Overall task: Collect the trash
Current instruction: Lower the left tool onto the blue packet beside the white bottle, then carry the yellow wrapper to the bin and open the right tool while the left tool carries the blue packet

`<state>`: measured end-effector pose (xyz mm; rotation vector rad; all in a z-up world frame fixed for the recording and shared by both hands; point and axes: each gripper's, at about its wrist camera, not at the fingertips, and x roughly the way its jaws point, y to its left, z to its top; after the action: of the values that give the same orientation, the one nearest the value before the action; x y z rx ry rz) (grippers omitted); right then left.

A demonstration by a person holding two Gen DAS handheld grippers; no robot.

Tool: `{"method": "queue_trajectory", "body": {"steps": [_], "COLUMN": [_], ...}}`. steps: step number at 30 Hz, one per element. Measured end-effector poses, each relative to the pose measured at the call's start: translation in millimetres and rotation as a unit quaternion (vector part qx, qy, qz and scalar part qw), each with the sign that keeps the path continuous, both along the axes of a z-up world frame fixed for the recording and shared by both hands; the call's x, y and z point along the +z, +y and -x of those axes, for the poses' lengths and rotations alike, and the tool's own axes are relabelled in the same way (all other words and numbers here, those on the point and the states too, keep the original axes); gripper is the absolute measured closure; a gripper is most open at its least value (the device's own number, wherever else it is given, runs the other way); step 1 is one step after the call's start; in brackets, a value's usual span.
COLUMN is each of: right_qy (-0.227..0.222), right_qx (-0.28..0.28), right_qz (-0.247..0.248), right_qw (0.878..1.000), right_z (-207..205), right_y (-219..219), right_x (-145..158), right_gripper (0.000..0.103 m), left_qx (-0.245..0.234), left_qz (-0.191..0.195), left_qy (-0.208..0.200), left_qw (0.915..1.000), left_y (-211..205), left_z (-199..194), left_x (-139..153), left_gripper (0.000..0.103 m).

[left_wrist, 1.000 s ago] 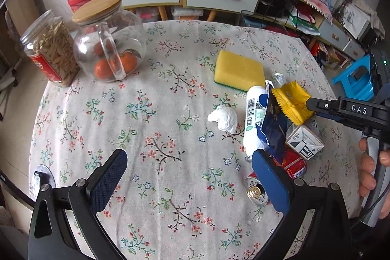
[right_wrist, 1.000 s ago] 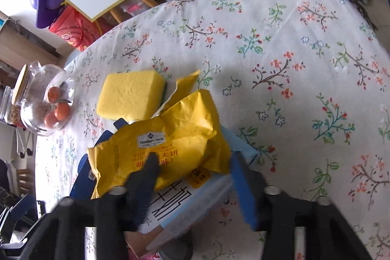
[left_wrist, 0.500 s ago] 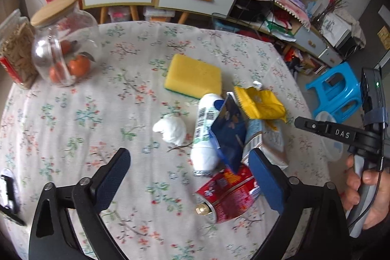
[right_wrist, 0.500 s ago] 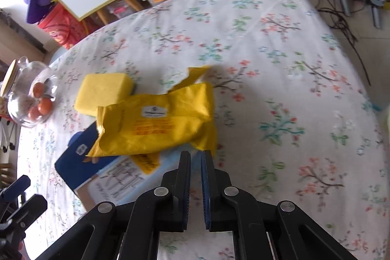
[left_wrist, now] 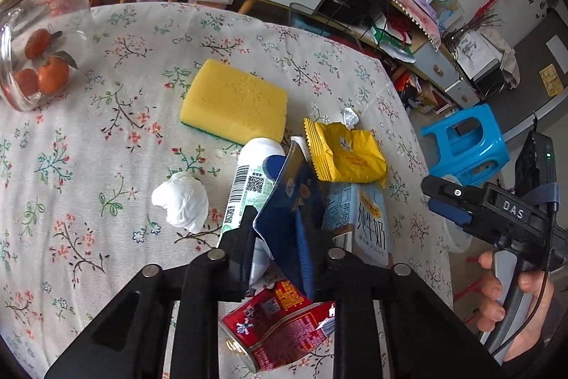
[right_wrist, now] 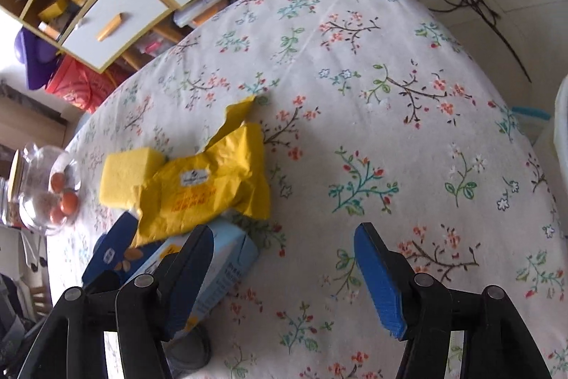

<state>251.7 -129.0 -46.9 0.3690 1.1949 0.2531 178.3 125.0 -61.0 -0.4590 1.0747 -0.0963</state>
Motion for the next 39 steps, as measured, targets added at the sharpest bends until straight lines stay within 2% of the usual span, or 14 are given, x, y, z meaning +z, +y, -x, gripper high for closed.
{"method": "queue_trajectory", "body": {"steps": [7, 14, 18, 21, 22, 24, 28, 39], "right_qy": [0.014, 0.014, -0.004, -0.017, -0.021, -0.026, -0.029, -0.068], "right_qx": [-0.015, -0.025, -0.025, -0.014, -0.008, 0.002, 0.005, -0.013], "right_qz": [-0.037, -0.023, -0.002, 0.023, 0.041, 0.057, 0.051, 0.042], "right_qw": [0.999, 0.999, 1.000, 0.999, 0.999, 0.998, 0.998, 0.997], "right_z": [-17, -31, -35, -35, -34, -32, -27, -8], "right_y": [9, 27, 38, 48, 52, 55, 49, 3], "right_x": [-20, -38, -44, -44, -44, -43, -36, 10], "right_gripper": [0.032, 0.034, 0.043, 0.063, 0.066, 0.075, 0.081, 0.082], "left_qx": [0.009, 0.020, 0.025, 0.026, 0.027, 0.029, 0.029, 0.019], "left_qz": [-0.014, -0.041, -0.045, -0.046, -0.046, -0.045, -0.046, -0.028], "left_qy": [-0.019, -0.063, -0.068, -0.064, -0.063, -0.062, -0.068, -0.098], "left_qw": [0.9997, 0.9969, 0.9964, 0.9966, 0.9966, 0.9966, 0.9962, 0.9946], "left_y": [6, 24, 33, 38, 38, 40, 39, 17], "left_z": [2, 17, 23, 24, 25, 26, 30, 35], "left_x": [17, 47, 51, 50, 50, 49, 52, 70], "left_gripper": [0.087, 0.087, 0.087, 0.087, 0.087, 0.087, 0.087, 0.087]}}
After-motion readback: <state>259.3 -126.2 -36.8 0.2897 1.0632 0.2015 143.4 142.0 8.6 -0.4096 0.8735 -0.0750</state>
